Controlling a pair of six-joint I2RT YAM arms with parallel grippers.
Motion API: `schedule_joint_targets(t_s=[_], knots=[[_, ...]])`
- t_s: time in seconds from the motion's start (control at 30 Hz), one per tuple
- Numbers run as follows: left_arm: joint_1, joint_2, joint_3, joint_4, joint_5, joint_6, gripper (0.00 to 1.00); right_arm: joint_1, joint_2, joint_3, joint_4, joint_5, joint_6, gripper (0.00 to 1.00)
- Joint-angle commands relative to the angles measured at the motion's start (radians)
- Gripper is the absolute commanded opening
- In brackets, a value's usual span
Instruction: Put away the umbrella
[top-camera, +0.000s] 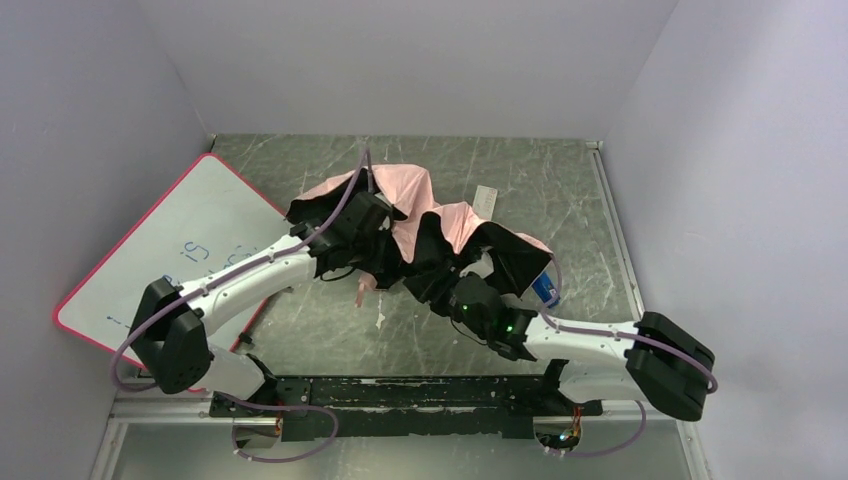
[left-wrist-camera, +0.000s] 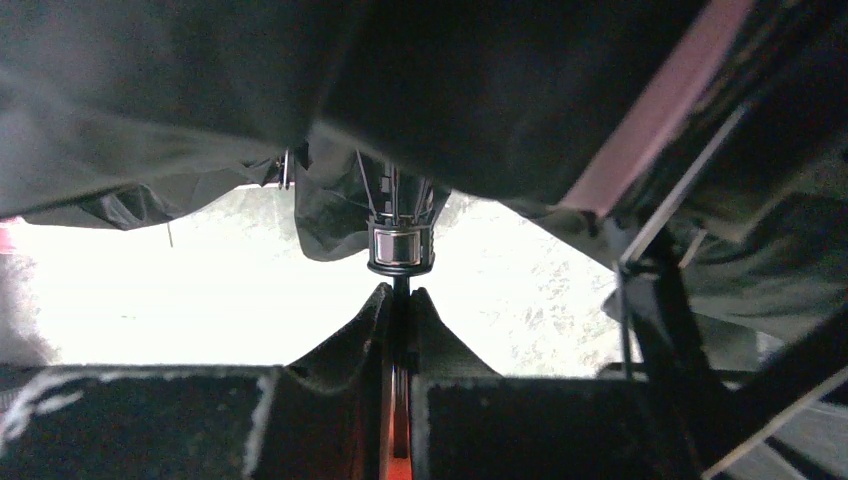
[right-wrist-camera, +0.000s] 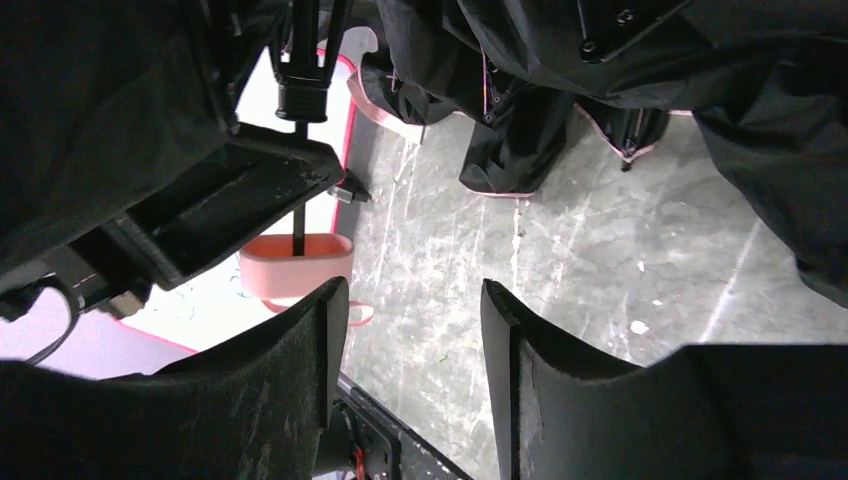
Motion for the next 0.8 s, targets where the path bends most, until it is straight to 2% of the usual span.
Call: schedule_joint_targets(t_s=[0.0,0.1,0.13,0.17,0.27,0.33,0.43,0.47,0.5,0.6,0.77], knots=[[0.003,0.031,-0.031,0.128,-0.004,0.003,0.05,0.0,-0.08,-0.048,-0.049,0.037,0.003,0.55],[0.003,0.069,-0.031,0.135,0.005,0.003,0.06,0.001,-0.129,-0.066,-0.105,0.029,-0.022,0.6],[0.004,0.077,-0.027,0.13,-0.001,0.003,0.12,0.001,-0.147,-0.069,-0.129,0.026,-0.036,0.62],[0.004,0.08,-0.022,0.118,-0.015,0.003,0.23,0.0,-0.168,-0.072,-0.156,0.026,-0.051,0.63],[0.004,0.061,-0.01,0.096,-0.041,0.013,0.42,0.001,-0.259,-0.075,-0.284,0.047,-0.083,0.68],[0.004,0.037,-0.009,0.079,-0.049,0.02,0.5,0.0,-0.327,-0.078,-0.366,0.074,-0.093,0.7],[0.005,-0.002,-0.024,0.054,-0.051,0.02,0.55,0.001,-0.43,-0.079,-0.476,0.109,-0.109,0.71],[0.005,-0.015,-0.031,0.044,-0.05,0.02,0.71,0.0,-0.456,-0.076,-0.511,0.125,-0.115,0.72],[0.005,-0.03,-0.04,0.036,-0.05,0.019,0.74,0.0,-0.483,-0.071,-0.542,0.132,-0.12,0.72],[0.005,-0.079,-0.075,0.026,-0.048,0.013,0.74,-0.001,-0.536,-0.056,-0.616,0.142,-0.123,0.72],[0.006,-0.145,-0.097,0.026,-0.011,0.016,0.62,-0.001,-0.579,-0.07,-0.681,0.147,-0.095,0.72]])
